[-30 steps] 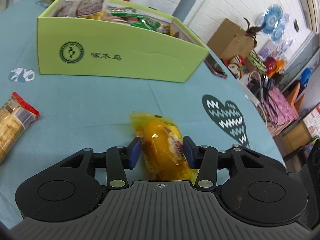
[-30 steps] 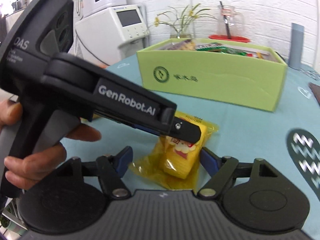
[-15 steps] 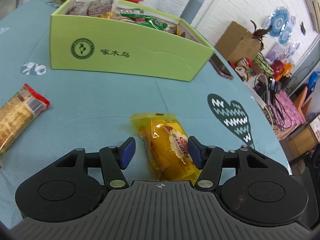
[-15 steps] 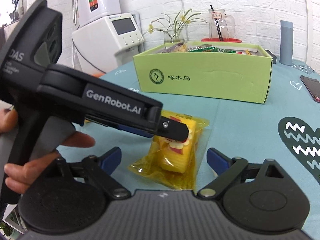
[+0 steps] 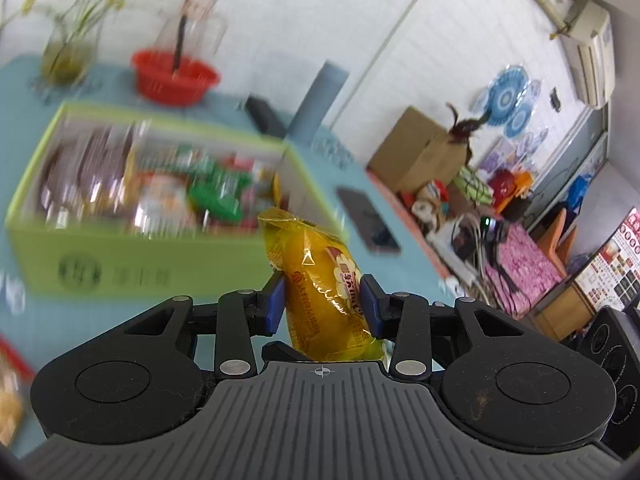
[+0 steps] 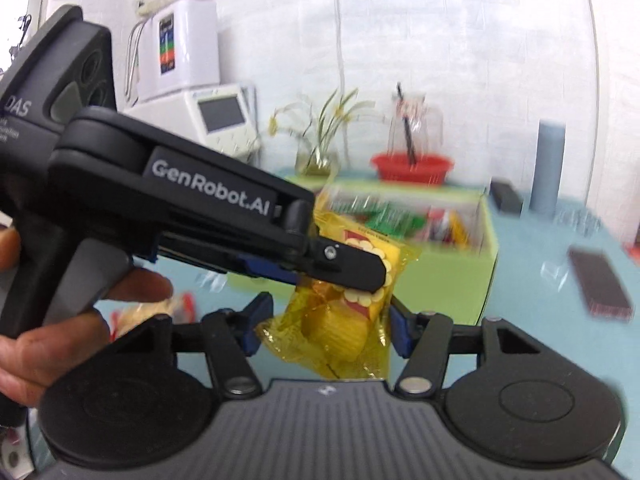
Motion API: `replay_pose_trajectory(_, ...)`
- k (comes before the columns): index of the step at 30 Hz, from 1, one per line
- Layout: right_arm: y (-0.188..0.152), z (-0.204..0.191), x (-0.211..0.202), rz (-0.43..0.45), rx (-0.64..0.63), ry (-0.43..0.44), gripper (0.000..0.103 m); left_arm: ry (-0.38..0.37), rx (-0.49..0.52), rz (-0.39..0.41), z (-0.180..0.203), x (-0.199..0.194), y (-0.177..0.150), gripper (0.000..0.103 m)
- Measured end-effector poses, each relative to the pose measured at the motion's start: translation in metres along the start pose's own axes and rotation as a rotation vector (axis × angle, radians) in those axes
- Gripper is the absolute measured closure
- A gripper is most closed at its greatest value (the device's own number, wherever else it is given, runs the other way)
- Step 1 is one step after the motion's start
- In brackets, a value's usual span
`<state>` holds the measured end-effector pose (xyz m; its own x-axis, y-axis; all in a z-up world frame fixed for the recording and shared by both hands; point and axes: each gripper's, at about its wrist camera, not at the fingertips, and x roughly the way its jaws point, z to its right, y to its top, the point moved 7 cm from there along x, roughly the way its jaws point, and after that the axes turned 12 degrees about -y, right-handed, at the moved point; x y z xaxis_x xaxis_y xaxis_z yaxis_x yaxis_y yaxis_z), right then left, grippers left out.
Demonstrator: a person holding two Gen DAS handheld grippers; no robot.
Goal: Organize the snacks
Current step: 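Carry the yellow cake bag with the left gripper and release it into the box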
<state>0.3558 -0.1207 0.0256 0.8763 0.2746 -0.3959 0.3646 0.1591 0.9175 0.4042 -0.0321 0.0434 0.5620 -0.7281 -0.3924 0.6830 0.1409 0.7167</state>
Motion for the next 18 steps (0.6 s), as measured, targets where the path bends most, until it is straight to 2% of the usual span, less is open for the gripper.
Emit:
replay_pose_trajectory(4,0.036,0.020,0.044,0.021,-0.008,-0.011,0.042,0.038,0.045,0.023,-0.007,0.030,0.052,0.084)
replay_pose_trajectory(8,0.051,0.037,0.094,-0.015,-0.006,-0.006,0.042,0.071,0.044,-0.001,-0.032,0.064,0.083,0.084)
replay_pose_trajectory(11,0.048,0.042,0.129,-0.068,0.002,0.005,0.042,0.097,0.030,-0.034,-0.055,0.089,0.090,0.084)
replay_pose_trajectory(14,0.037,0.043,0.153,-0.118,-0.007,0.013,0.040,0.116,0.009,-0.072,-0.077,0.106,0.083,0.084)
replay_pose_trajectory(18,0.029,0.039,0.163,-0.131,0.004,0.033,0.029,0.108,0.004,-0.075,-0.088,0.114,0.078,0.077)
